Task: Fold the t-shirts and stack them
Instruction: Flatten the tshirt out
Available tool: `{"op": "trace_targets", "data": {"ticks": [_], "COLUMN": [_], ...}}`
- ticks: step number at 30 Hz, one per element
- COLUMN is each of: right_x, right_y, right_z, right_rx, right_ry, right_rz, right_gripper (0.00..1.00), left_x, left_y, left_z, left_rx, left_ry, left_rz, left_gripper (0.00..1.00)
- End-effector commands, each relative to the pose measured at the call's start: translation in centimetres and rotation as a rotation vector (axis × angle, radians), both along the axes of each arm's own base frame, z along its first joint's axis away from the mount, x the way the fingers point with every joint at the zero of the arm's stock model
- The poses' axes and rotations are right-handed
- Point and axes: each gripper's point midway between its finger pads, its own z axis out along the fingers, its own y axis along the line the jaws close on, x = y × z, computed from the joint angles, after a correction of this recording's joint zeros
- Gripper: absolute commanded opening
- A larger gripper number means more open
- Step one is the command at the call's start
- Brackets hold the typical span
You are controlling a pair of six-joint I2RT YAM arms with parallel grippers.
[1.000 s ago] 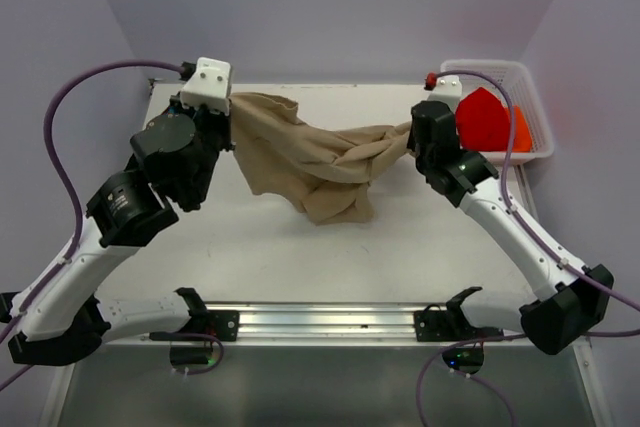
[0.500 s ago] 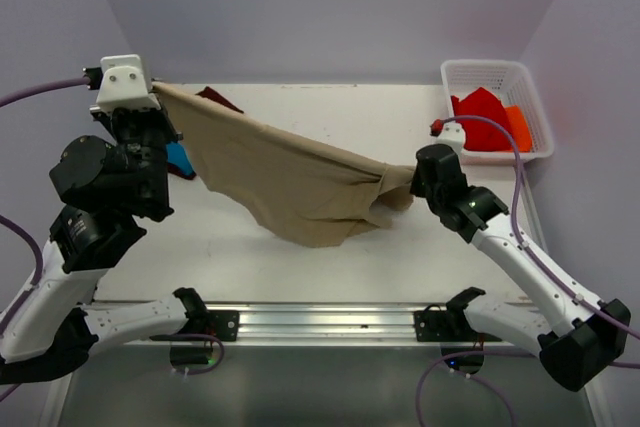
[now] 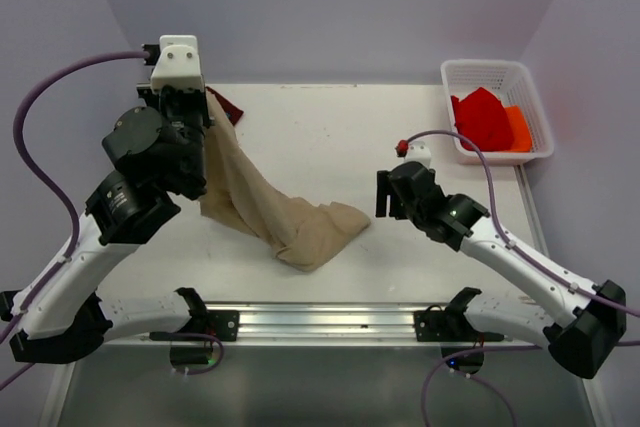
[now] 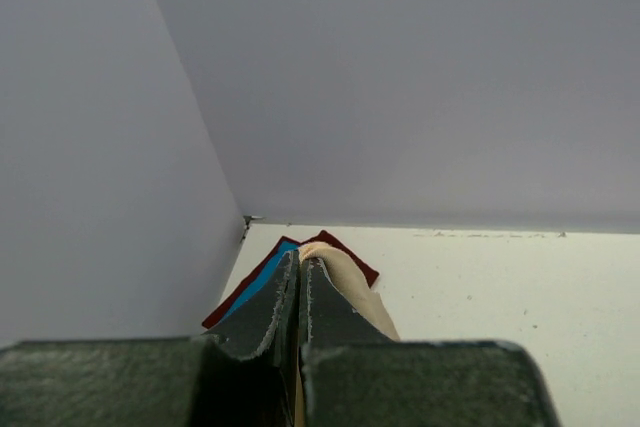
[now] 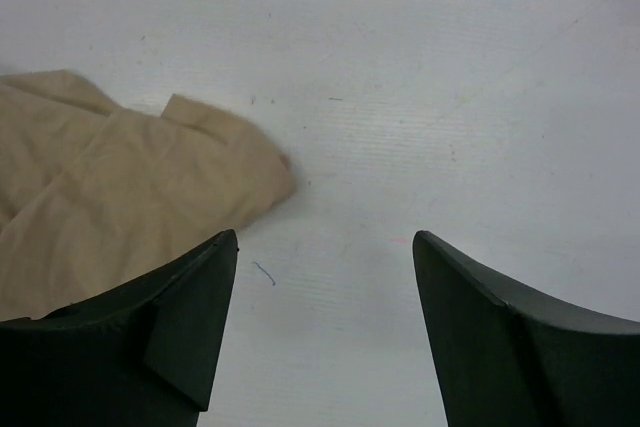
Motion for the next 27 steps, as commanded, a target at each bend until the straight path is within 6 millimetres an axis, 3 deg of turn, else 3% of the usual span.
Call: {"op": "trace_targets", "data": {"ticks": [1, 3, 4, 6, 7, 8, 10, 11, 14, 19, 23, 27], "right_x": [3.7, 5.5, 7.0, 8.2, 9.2, 9.9, 10.8, 11.0, 11.3, 9.7, 7.7, 4.4], "right_y": [2.0, 3.7, 5.3, 7.9, 9.4, 10.8, 13.9, 14.8, 18.0, 20.7, 21.3, 21.5], "right_z": [1.3, 0.8, 0.2, -1.1, -0.3, -2.4, -2.1, -3.5, -4.4, -7.4, -10.2, -12.8], "right_rx": [-0.007, -0.004, 0.0, 0.025, 0.055, 0.05, 0.122, 0.133, 0.216, 0.291, 0.311, 0.307], "right_ry": [-0.072, -0.083, -0.071, -0.033, -0.039, 0.011, 0.021, 0.054, 0.098, 0.224, 0.304, 0.362], "right_rz": [-0.028, -0.011, -0.001, 0.062, 0.078, 0.098, 0.164, 0.178, 0.259, 0.355, 0.38, 0.403], "right_gripper": [0.74, 0.73, 0.71, 0.7, 0.66, 0.64, 0.53, 0.5, 0.37, 0.34, 0.34, 0.34], "left_x": [-0.8, -0.8, -0.8, -0.7, -0.7, -0.7, -0.8, -0.8, -0.9, -1.0, -1.3, -1.5], "left_y": [0.6, 0.4, 0.2, -0.3, -0.3, -0.6, -0.6, -0.8, -1.0, -1.1, -0.7, -0.4], "left_z": [3.1, 3.5, 3.3, 3.4, 3.1, 3.0, 2.6, 2.4, 1.5, 0.5, 0.2, 0.4], "left_rx": [-0.091, -0.111, -0.101, -0.12, -0.11, -0.12, -0.118, -0.127, -0.125, -0.135, -0.141, -0.148], "left_ry": [-0.068, -0.074, -0.062, -0.056, -0.042, -0.036, -0.023, -0.019, 0.001, 0.019, 0.017, 0.011], "left_rz": [-0.031, -0.048, -0.057, -0.081, -0.083, -0.092, -0.101, -0.11, -0.125, -0.136, -0.137, -0.137], "left_gripper": [0.0, 0.0, 0.0, 0.0, 0.0, 0.0, 0.0, 0.0, 0.0, 0.0, 0.0, 0.0]}}
